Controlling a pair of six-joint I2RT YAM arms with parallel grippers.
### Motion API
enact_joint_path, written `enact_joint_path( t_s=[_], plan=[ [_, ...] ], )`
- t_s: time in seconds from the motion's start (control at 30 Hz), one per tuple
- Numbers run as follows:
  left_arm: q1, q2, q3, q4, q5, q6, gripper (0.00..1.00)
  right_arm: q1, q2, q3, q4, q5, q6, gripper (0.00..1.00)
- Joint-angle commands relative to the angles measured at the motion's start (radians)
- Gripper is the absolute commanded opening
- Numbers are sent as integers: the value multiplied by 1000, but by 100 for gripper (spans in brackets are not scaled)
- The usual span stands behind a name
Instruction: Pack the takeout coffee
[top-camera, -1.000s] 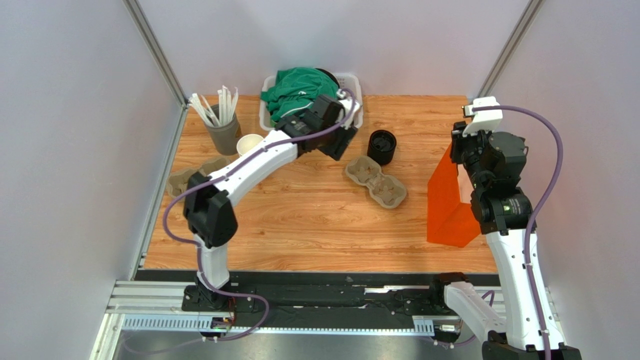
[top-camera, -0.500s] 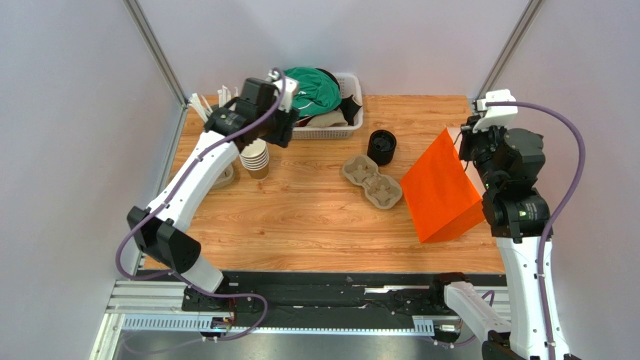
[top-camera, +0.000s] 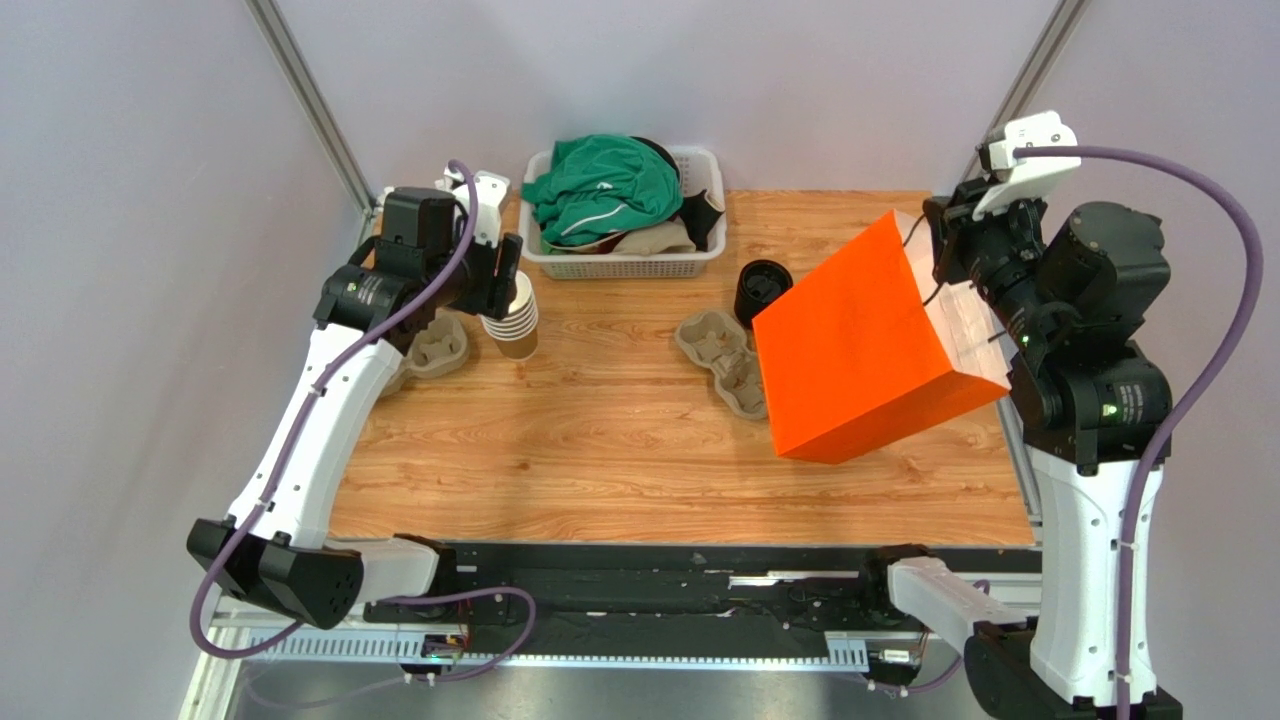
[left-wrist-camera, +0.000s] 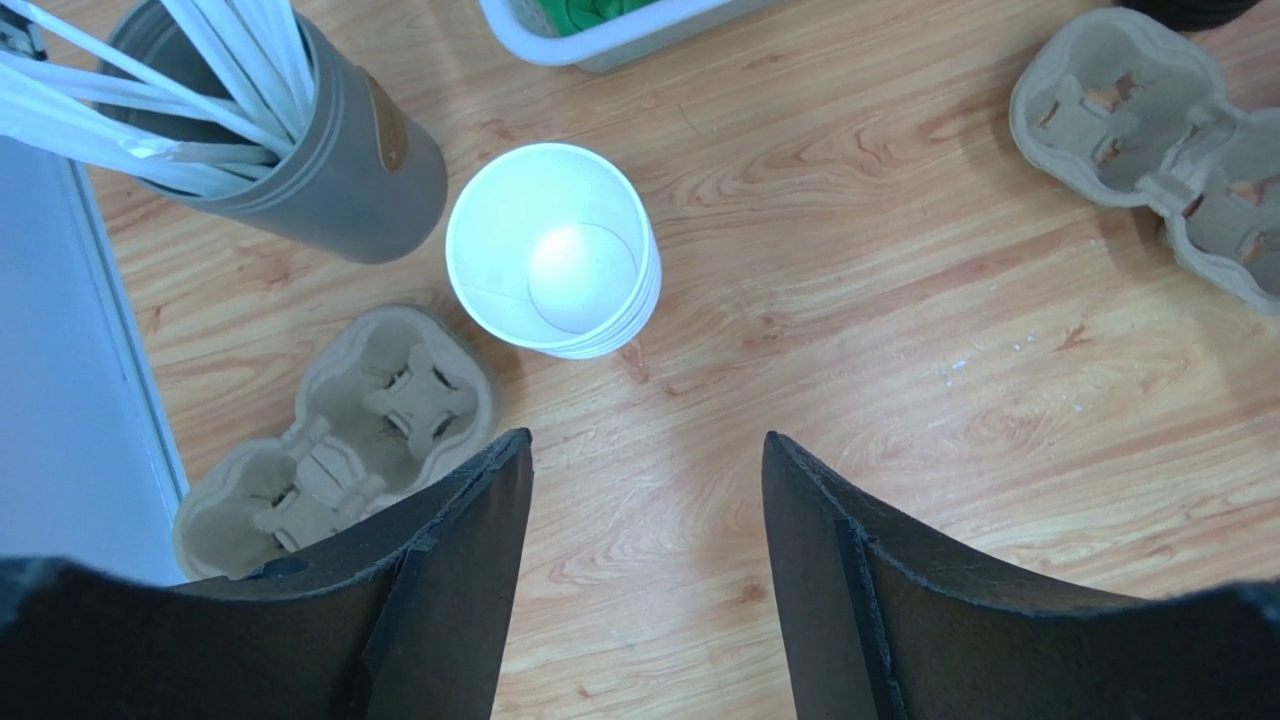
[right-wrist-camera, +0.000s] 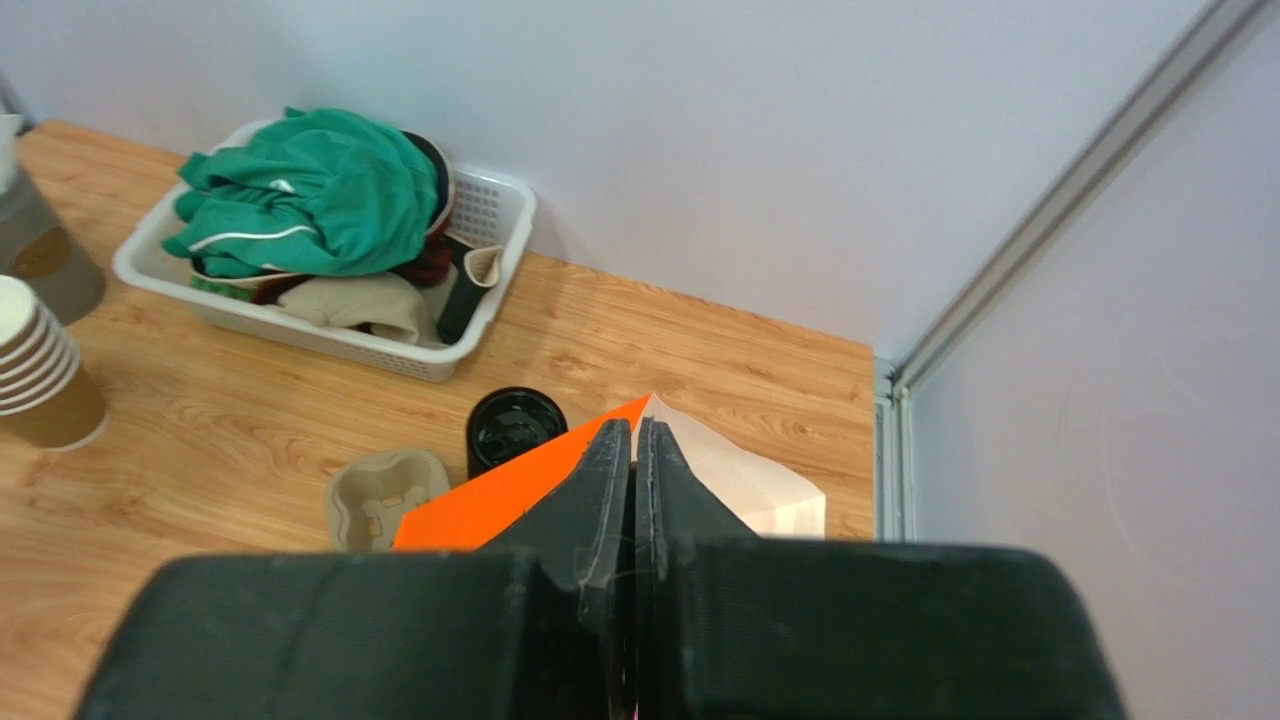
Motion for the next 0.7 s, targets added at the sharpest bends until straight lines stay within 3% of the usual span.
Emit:
enact_joint_path(
  t_s=[0.0, 0.3, 0.67],
  plan=[
    [28, -27, 8, -1, 32, 34, 67, 75, 66, 125, -84, -78, 13, 0],
    [104, -111, -5, -88, 17, 69, 68, 478, 165, 119, 12, 238, -49, 0],
    [197, -212, -113, -76, -12, 68, 74, 828, 382, 261, 83, 511, -136, 0]
  ],
)
